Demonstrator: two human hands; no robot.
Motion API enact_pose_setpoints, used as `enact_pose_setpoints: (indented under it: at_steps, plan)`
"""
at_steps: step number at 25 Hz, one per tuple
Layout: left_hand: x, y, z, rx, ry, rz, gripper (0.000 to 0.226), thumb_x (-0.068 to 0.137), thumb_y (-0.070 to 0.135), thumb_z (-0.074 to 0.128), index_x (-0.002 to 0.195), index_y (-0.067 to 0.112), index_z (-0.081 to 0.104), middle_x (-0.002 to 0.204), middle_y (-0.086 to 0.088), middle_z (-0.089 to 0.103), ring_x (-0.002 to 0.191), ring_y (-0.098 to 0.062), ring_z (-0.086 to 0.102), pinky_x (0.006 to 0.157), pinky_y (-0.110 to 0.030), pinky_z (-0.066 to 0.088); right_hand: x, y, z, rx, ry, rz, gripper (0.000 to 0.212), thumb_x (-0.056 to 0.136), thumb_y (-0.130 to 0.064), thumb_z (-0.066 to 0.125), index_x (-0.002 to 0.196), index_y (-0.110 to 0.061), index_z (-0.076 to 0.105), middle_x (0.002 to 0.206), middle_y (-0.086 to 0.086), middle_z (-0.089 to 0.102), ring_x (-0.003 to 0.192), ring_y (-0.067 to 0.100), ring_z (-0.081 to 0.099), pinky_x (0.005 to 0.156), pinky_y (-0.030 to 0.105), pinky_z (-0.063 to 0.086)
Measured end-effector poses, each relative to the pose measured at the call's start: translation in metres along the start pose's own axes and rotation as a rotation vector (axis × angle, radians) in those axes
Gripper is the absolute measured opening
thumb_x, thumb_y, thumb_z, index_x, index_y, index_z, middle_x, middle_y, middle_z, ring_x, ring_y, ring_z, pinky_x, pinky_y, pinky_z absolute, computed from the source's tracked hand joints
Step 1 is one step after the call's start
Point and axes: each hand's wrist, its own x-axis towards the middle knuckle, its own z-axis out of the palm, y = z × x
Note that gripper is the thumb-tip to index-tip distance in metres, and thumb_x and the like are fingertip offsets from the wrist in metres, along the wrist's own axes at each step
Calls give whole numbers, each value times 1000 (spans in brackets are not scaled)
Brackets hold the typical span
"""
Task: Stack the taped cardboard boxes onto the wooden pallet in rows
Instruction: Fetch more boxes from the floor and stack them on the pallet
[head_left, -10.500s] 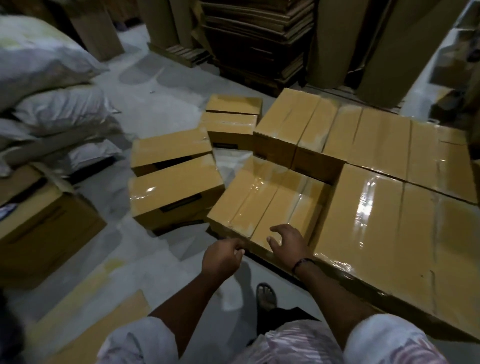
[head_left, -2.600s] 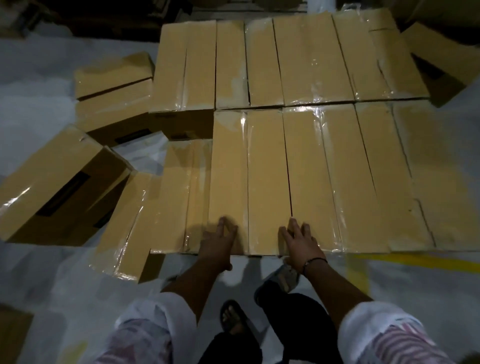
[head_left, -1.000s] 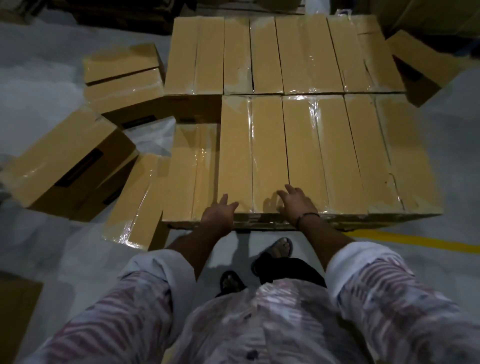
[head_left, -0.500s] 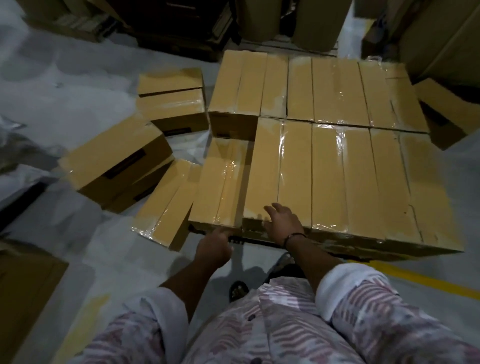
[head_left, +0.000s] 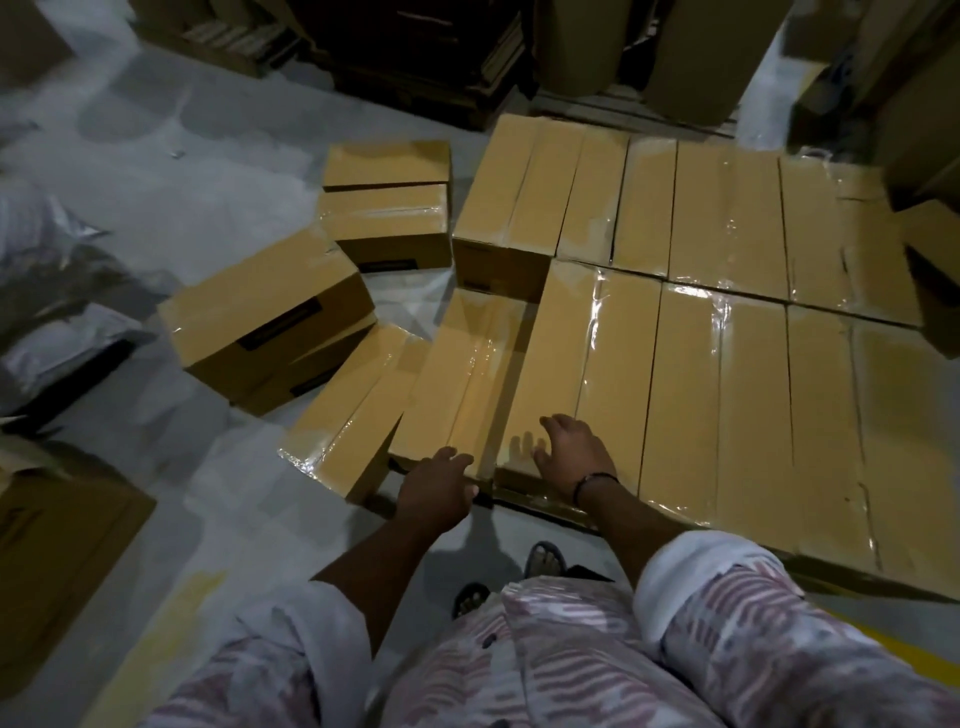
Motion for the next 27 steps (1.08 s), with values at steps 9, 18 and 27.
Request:
enact_pose_setpoints:
  at_steps: [9, 18, 27]
  plan:
    - [66, 77, 10, 139, -52, 135, 58, 99, 40, 59, 153, 29, 42, 162, -4, 37, 143, -30, 38, 113, -45, 39, 40, 84, 0, -104, -75, 29, 71, 106, -44, 34, 161, -11, 4, 170, 9, -1, 156, 29, -3, 126, 43, 8]
    - [182, 119, 139, 288, -16, 196, 84, 101, 50, 44, 164, 11, 5, 169, -19, -12, 157, -42, 3, 123, -57, 18, 166, 158, 77, -206, -63, -114, 70, 102, -49, 6, 157, -9, -13, 165, 16, -18, 153, 33, -19, 121, 42, -16]
    - [270, 105, 143, 361, 30, 429, 89, 102, 71, 23, 164, 9, 8, 172, -11, -5, 158, -36, -10, 124, -60, 11, 303, 191, 63, -284, 65, -36, 77, 103, -59, 3, 157, -7, -15, 164, 13, -24, 151, 26, -27, 125, 49, -8]
